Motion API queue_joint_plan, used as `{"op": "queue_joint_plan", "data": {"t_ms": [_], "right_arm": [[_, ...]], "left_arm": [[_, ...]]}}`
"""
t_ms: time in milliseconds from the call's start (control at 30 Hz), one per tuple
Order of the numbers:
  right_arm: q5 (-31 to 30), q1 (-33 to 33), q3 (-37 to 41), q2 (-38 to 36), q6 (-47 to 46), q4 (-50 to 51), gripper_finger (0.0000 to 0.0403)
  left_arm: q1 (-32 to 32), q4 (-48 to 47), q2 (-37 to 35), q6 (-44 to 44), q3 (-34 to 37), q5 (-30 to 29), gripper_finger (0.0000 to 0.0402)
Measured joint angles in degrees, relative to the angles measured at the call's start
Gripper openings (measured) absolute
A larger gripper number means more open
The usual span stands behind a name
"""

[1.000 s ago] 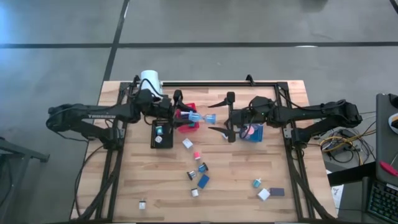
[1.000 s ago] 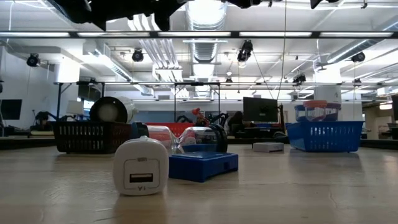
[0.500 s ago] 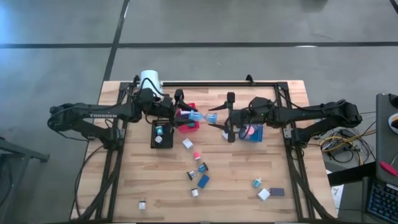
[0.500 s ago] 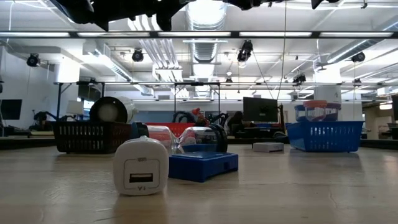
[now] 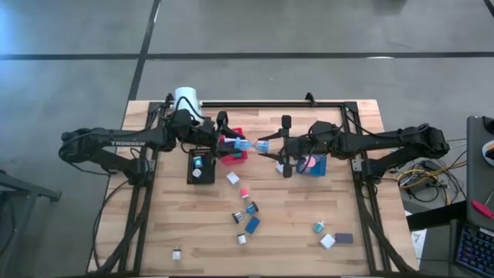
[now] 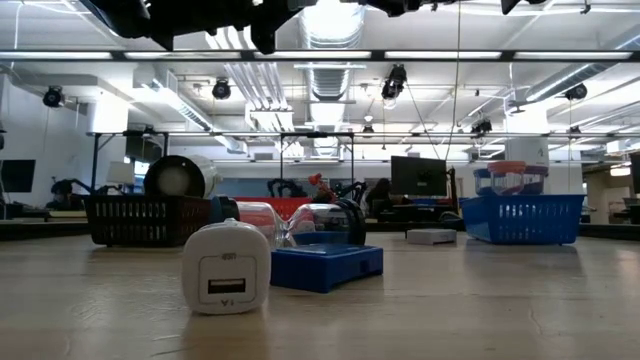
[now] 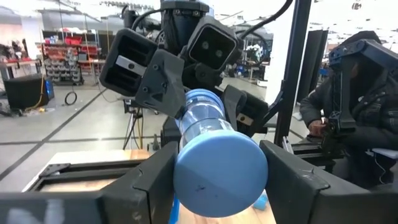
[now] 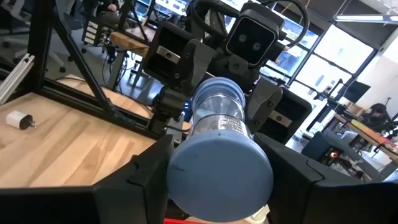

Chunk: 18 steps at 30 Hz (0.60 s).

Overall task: Pick & Place Office items
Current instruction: Put the blue hourglass into the blue bin

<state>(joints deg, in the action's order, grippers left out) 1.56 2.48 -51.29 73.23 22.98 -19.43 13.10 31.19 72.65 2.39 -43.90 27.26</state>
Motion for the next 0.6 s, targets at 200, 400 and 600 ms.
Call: {"op": "queue_joint_plan", "data": {"t_ms": [200,400,600], "right_arm": [[0.2,0.0,0.0,-2.0,-0.9,3.1,0.0190],[-1.2,0.1,0.0,-4.3,-3.0,6.3,0.0190],[-6.1,-0.4,0.0,-9.4,-7.7,17.2,0.0190]], "left_arm": [[-0.1,-6.0,-3.0,-0.2,0.1,0.8,0.0328],[-0.1,-14.6,-8.3,-3.3,0.1,2.1,0.0390],[-0.1,-25.2,-15.0,-4.6,3.1,3.3,0.0376]]}}
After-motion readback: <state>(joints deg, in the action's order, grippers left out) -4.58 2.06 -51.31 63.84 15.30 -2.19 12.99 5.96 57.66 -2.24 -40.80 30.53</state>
